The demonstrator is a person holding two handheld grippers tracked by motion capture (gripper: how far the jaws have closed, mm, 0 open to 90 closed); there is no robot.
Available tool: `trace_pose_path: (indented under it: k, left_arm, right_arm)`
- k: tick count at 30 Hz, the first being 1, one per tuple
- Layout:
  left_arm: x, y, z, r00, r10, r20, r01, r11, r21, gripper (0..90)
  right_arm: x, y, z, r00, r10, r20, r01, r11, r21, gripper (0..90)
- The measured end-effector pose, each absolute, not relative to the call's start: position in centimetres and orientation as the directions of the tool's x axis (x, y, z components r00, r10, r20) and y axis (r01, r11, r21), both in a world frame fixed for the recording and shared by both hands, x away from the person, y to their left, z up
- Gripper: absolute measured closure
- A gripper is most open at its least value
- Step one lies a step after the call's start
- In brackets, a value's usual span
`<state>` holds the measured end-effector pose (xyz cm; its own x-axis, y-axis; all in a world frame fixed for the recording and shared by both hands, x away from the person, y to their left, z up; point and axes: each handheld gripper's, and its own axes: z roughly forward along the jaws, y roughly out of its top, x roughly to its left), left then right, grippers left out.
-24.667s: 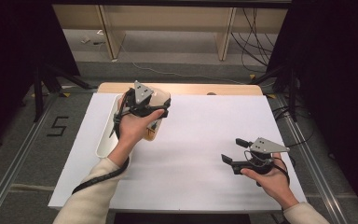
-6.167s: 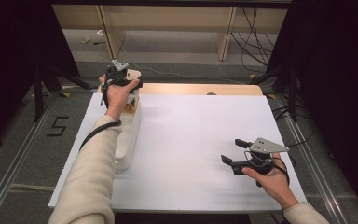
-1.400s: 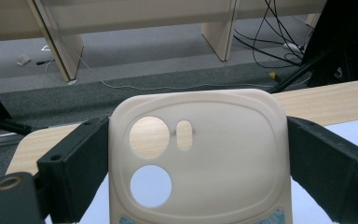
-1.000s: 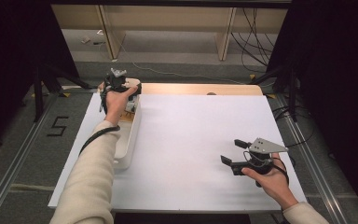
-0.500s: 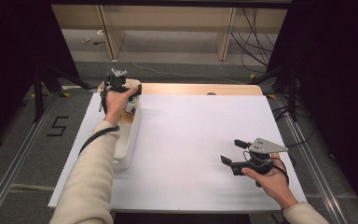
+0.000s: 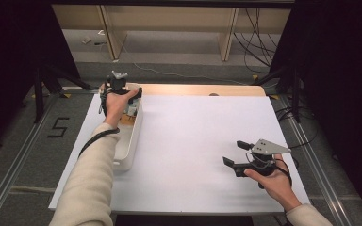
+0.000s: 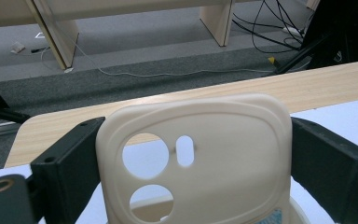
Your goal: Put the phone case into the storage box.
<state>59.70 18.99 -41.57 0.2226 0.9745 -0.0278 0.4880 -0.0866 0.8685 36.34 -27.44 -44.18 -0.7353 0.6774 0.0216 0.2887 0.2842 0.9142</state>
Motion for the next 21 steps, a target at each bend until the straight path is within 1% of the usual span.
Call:
trace_pose_path:
  k: [11,21]
  left_arm:
    - [59.72,19.01,-41.65,0.227,0.974,-0.019,0.501,-0.1,0.86,6.8]
    - [59.73,18.98,-41.42,0.227,0.974,-0.014,0.5,-0.104,0.86,0.0]
  right_arm:
    - [36.33,-27.45,-44.18,-0.735,0.677,0.021,0.289,0.284,0.914,16.0]
    - [36.34,-27.44,-44.19,-0.735,0.678,0.022,0.29,0.285,0.914,16.1]
